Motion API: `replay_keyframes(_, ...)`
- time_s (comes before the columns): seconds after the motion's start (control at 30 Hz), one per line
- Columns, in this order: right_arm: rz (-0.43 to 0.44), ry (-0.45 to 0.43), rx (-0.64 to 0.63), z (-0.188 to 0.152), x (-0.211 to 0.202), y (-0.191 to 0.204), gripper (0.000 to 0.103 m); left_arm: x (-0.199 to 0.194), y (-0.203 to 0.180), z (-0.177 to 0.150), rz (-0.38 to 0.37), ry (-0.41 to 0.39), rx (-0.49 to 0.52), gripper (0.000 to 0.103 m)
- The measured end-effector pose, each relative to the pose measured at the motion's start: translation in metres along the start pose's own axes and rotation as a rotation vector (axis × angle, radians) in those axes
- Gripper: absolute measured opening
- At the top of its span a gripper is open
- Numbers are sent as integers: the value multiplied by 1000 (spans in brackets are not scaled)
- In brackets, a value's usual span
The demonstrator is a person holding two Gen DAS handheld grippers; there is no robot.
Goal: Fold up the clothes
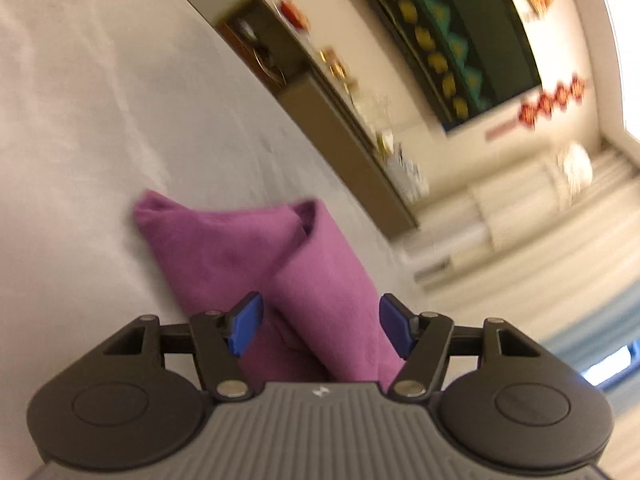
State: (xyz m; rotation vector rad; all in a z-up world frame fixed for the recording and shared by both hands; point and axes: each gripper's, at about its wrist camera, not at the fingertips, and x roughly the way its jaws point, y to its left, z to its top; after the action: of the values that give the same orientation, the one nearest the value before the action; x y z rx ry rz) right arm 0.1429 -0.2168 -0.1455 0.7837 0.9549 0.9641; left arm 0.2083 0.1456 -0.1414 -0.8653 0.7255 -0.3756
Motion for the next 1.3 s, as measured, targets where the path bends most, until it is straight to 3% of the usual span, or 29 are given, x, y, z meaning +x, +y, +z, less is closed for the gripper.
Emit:
replay_keyframes(0.07, 21, 1, 111, 0, 9, -11, 71, 7, -3, 1, 13, 3, 18, 60)
replay_keyframes(0.1, 20, -8, 149, 0, 11, -14, 72, 10, -5, 2, 19, 4, 26, 52)
replay_keyframes(0.13, 11, -33, 173, 3, 9, -17, 72, 13, -5, 3, 2, 9, 26, 29)
replay_keyframes(0.17, 3, -58, 197, 5, 6, -19, 72, 11, -5, 4, -29, 9, 22, 14)
replay_keyframes(0.27, 15, -119, 265, 13, -1, -23, 71, 2, -3, -3, -96, -4, 40, 14)
replay_keyframes(0.4, 40, -151, 352, 18, 1, -25, 72, 4, -4, -3, -131, -11, 33, 14)
replay_keyframes(0.47, 22, -189, 335, 17, 1, -18, 59, 3, -3, -2, -156, -26, 31, 13)
replay_keyframes(0.5, -41, -197, 281, 19, 6, -10, 33, 0, -2, -1, -172, -42, 34, 13)
replay_keyframes(0.53, -133, -191, 176, 24, 9, 0, 16, -3, 0, 0, -189, -60, 37, 13)
replay_keyframes(0.57, -225, -185, 69, 29, 13, 11, 15, -5, 2, -1, -193, -72, 44, 13)
replay_keyframes(0.6, -318, -191, -132, 32, 18, 28, 15, -7, 4, -2, -192, -83, 52, 13)
replay_keyframes(0.67, -500, -122, -502, 28, 39, 56, 14, -5, 13, -9, -143, -65, 54, 13)
replay_keyframes(0.7, -541, -29, -523, 31, 51, 54, 14, -4, 20, -13, -110, -44, 50, 13)
replay_keyframes(0.77, -543, 36, -489, 40, 55, 42, 15, -2, 30, -20, -74, -24, 33, 13)
replay_keyframes(0.97, -404, 23, -245, 65, 30, 11, 18, -9, 20, -23, -66, -14, 45, 23)
replay_keyframes(1.0, -363, 13, -186, 66, 21, 0, 25, -10, 20, -23, -61, -24, 42, 28)
replay_keyframes(1.07, -278, -8, -85, 68, 10, -14, 38, -13, 23, -21, -52, -39, 19, 49)
replay_keyframes(1.13, -231, -45, -28, 76, 3, -17, 59, -14, 27, -20, -44, -45, 1, 50)
replay_keyframes(1.23, -273, -105, -32, 93, 7, -11, 69, -11, 28, -20, -32, -28, 13, 47)
replay_keyframes(1.27, -292, -118, -35, 100, 9, -10, 68, -10, 26, -20, -24, -20, 25, 47)
replay_keyframes(1.3, -324, -125, -41, 103, 10, -11, 55, -9, 26, -19, -20, -16, 31, 46)
